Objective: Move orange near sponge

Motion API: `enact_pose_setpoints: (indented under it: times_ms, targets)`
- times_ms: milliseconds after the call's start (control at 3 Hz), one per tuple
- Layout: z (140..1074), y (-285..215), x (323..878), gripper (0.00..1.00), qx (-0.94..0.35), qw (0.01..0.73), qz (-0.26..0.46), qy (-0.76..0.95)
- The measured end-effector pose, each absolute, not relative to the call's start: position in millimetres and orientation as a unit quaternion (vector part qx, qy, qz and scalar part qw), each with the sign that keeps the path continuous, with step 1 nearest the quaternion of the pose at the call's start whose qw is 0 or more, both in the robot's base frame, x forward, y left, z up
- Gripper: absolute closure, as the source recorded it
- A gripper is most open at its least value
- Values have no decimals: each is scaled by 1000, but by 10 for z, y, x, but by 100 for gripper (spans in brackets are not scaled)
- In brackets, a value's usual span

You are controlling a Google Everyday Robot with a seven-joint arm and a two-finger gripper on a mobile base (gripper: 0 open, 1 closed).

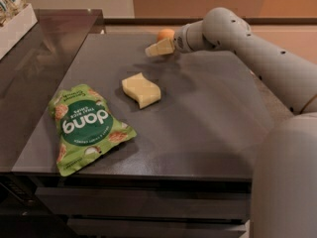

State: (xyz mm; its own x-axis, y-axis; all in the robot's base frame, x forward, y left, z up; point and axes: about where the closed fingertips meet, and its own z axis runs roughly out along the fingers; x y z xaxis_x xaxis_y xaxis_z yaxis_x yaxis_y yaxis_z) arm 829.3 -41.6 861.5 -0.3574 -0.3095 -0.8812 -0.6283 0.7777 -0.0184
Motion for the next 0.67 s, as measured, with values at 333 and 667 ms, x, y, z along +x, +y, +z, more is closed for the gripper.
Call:
enact_pose_setpoints:
  times_ms: [333, 667]
  targets:
    - [8621, -368, 8397, 0, -289, 488, 163, 807]
    - [8623, -317, 8508, 0, -288, 488, 161, 808]
